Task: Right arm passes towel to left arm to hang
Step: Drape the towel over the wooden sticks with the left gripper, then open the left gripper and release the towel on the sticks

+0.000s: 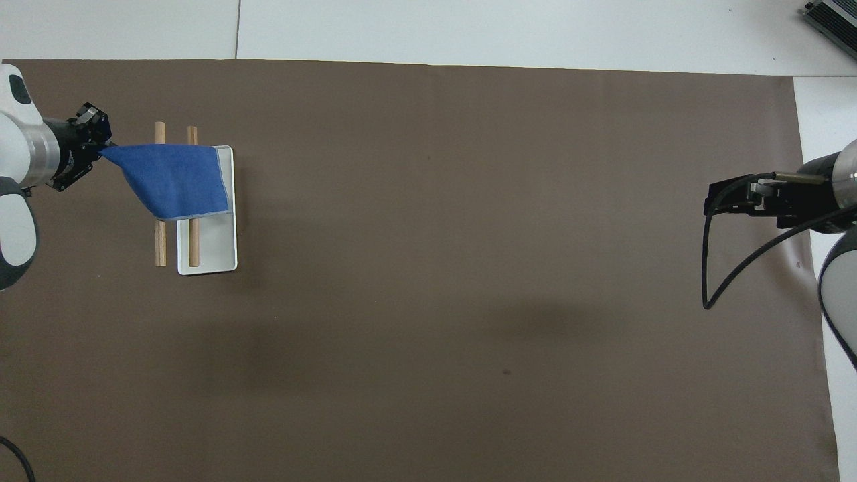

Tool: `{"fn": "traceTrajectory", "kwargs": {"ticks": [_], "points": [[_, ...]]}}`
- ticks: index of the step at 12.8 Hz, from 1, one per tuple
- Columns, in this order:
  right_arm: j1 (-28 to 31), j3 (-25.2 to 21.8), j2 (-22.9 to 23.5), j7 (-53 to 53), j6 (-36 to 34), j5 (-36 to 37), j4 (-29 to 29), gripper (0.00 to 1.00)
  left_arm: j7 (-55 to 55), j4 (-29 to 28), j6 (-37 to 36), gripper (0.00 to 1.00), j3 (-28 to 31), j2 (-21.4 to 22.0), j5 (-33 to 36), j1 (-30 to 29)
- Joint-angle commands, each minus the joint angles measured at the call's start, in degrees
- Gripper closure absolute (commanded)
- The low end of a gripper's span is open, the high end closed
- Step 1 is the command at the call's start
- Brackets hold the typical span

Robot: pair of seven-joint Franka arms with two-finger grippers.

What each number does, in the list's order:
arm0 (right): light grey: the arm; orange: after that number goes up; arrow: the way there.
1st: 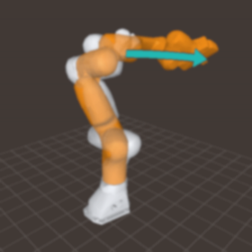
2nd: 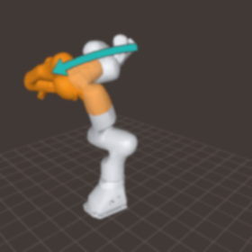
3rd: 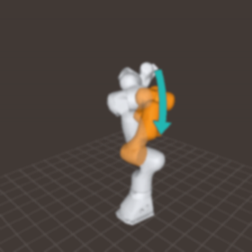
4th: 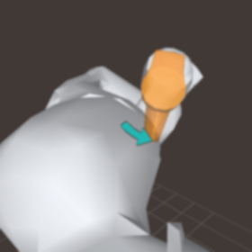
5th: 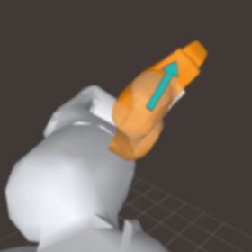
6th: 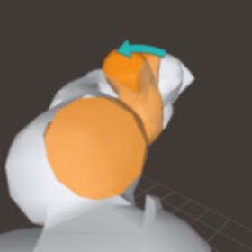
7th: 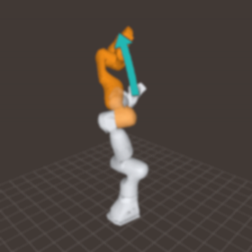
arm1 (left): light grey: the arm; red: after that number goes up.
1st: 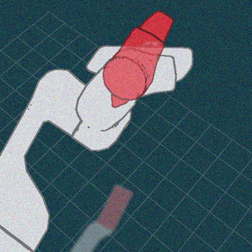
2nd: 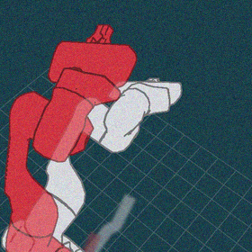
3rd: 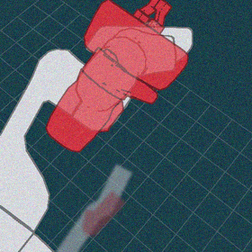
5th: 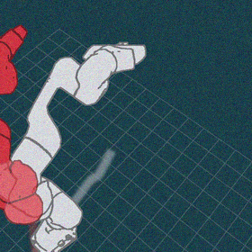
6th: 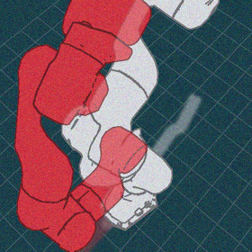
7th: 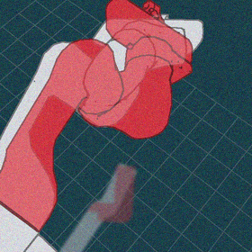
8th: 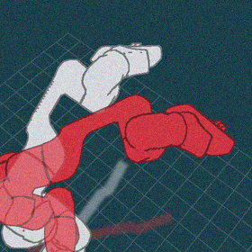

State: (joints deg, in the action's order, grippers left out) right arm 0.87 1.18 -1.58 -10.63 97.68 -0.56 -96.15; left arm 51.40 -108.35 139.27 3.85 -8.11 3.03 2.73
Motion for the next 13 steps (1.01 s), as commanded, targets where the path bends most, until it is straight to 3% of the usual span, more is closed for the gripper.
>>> {"fn": "traceTrajectory", "kwargs": {"ticks": [1,10,12,13], "points": [[-1.0,-0.9,-0.1,1.4,-1.5,1.1,-0.2,0.0,-3.8,-4.1,6.3,1.0,-0.5,0.3,0.9,-1.6],[-1.9,-2.5,0.0,3.0,-1.1,1.3,-0.3,0.0,-4.8,-5.5,12.2,1.0,-0.7,-4.1,0.9,1.1],[-2.3,-2.4,0.0,3.0,-1.3,1.3,-0.4,0.0,-4.8,-5.9,13.3,0.84,-0.6,-4.4,0.9,1.1],[-2.4,-2.4,0.0,3.0,-1.4,1.3,-0.4,0.0,-4.9,-5.7,13.3,0.66,-0.5,-4.4,0.9,0.5]]}}
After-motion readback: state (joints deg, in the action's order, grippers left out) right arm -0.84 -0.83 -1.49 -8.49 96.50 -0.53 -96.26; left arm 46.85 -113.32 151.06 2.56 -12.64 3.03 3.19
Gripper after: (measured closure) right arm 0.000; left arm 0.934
